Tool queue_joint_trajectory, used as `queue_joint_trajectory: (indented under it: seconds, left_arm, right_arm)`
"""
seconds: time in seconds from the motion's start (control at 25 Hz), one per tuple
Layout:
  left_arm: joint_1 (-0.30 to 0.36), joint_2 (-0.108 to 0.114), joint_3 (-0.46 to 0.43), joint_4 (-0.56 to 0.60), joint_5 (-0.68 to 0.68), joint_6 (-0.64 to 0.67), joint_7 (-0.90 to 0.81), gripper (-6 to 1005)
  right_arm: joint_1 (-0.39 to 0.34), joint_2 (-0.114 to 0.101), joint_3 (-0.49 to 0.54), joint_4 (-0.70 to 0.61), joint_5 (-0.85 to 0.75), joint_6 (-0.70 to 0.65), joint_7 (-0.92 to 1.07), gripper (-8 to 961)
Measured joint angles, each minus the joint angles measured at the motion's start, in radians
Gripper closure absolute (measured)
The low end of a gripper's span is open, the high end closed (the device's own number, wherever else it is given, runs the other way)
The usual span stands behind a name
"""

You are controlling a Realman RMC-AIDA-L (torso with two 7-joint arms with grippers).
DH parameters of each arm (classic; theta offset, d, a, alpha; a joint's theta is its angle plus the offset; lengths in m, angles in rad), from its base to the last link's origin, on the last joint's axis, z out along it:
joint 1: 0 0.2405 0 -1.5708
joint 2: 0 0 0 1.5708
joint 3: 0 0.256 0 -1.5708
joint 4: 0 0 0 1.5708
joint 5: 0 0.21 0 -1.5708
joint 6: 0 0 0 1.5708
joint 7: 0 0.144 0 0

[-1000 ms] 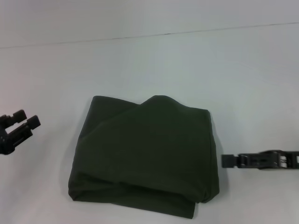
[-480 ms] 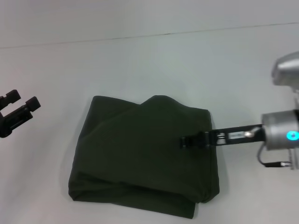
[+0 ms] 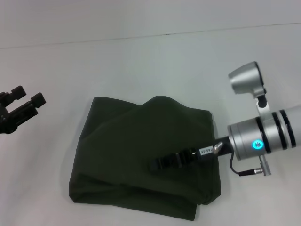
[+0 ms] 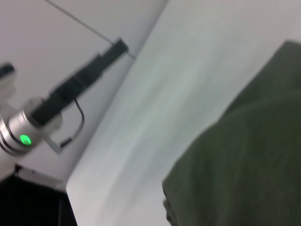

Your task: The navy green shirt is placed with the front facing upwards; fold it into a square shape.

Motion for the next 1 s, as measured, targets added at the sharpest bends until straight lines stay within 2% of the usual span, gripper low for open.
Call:
queue_joint_trajectory:
  seconds: [0.64, 0.88, 1.0]
  left_arm:
    - [-0.017, 0.000, -0.003, -0.005, 0.000, -0.013, 0.001, 243]
    - [-0.017, 0.000, -0.004, -0.010, -0.007, 0.002, 0.001, 243]
    - [-0.016, 0.004, -0.004, -0.011, -0.020, 0.055, 0.000, 244]
  right_arm:
    - [-0.009, 0.000, -0.139, 0.014, -0.002, 0.019, 0.004, 911]
    - [-0.036, -0.003, -0.115, -0.016, 0.031, -0.058, -0.070, 910]
    - [-0.070, -0.006, -0.087, -0.062, 0.089, -0.095, -0.123, 909]
